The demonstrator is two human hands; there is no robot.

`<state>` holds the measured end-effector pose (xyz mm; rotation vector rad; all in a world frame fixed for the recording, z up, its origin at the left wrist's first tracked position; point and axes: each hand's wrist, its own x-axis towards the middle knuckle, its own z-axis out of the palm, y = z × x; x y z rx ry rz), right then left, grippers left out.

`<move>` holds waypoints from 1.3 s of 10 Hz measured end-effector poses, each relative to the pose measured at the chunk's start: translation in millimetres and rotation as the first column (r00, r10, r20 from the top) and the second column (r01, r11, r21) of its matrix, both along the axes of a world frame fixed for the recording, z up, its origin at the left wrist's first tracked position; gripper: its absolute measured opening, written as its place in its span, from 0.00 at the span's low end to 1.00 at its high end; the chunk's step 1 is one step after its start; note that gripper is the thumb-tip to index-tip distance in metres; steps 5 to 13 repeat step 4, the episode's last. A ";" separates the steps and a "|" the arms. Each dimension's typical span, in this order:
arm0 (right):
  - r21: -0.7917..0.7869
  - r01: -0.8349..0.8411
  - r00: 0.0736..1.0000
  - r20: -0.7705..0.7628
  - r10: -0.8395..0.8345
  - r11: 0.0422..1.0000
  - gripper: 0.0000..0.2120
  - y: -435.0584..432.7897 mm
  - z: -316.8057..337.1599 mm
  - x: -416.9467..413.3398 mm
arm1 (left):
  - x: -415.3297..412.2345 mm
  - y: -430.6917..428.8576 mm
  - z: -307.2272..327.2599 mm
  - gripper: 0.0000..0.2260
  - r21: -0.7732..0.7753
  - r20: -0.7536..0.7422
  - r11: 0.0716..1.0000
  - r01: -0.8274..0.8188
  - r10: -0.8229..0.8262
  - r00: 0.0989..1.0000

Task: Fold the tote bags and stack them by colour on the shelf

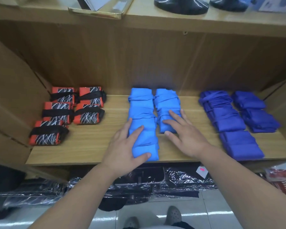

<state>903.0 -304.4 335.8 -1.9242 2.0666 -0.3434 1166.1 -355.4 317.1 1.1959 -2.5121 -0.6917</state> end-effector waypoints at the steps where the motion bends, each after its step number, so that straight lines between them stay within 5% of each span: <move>1: -0.014 0.000 0.998 -0.064 -0.001 1.000 0.35 0.4 6.1 4.6 | 0.6 -0.9 3.1 0.43 0.016 0.042 1.000 0.004 -0.005 0.999; 13: -0.026 0.046 0.993 -0.109 -0.049 0.999 0.40 21.0 25.2 12.6 | 6.5 1.2 23.9 0.44 0.007 0.011 0.997 -0.074 0.074 0.997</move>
